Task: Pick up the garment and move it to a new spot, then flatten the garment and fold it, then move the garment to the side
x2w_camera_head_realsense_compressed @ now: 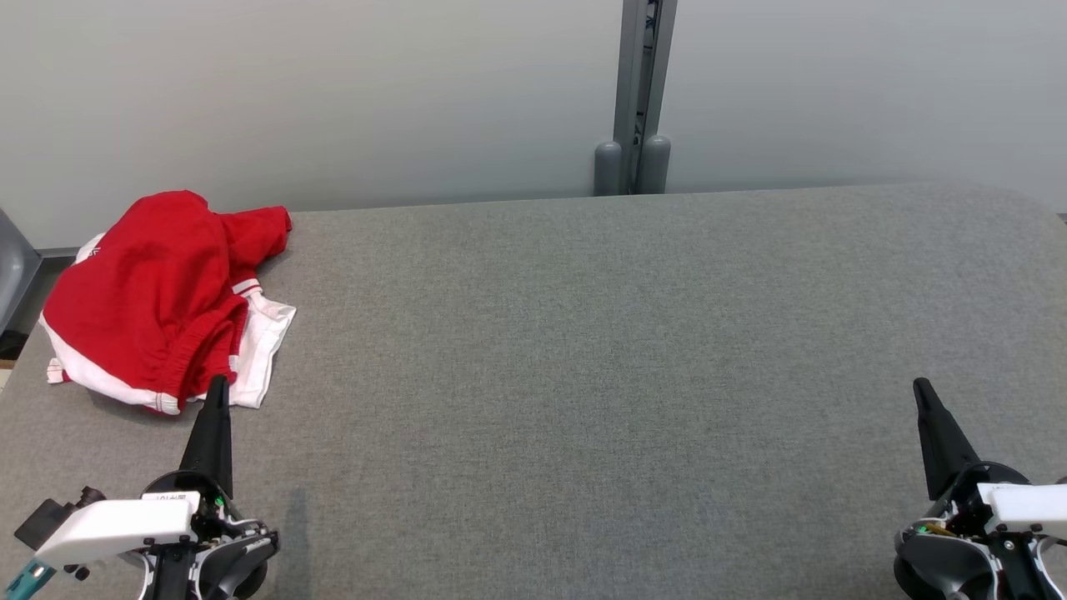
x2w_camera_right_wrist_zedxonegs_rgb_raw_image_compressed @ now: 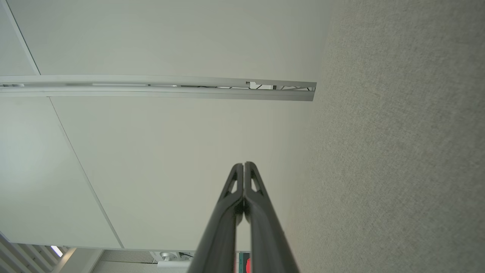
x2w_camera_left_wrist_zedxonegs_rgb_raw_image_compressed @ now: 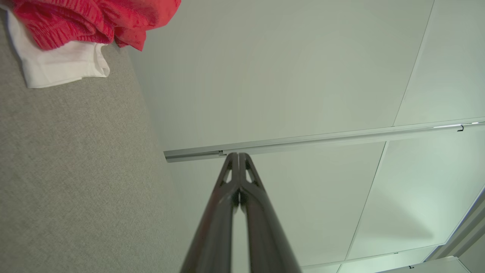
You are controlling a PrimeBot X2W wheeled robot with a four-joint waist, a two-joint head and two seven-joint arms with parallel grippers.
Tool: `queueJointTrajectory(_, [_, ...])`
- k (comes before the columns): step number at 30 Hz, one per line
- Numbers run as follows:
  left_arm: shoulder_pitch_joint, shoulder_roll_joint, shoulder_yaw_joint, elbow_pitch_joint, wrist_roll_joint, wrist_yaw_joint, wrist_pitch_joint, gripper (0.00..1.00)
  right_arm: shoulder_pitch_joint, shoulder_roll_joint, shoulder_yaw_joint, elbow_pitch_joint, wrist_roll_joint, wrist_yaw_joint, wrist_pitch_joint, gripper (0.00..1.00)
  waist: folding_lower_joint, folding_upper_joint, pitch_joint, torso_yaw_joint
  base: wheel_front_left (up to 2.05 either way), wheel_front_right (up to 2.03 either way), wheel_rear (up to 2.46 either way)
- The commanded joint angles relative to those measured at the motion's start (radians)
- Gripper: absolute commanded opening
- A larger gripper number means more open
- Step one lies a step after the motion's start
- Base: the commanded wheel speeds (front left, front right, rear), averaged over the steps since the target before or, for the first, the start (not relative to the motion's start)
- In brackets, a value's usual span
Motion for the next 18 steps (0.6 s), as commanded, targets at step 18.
queueJointTrajectory(18, [-0.012, 0.005, 0.003, -0.003, -0.001, -0.003, 0.003, 0.0, -0.009, -0.009, -0.001, -0.003, 0.002, 0.0, 0.002, 0.0, 0.0, 0.0, 0.0, 0.0, 0.0, 0.0, 0.0])
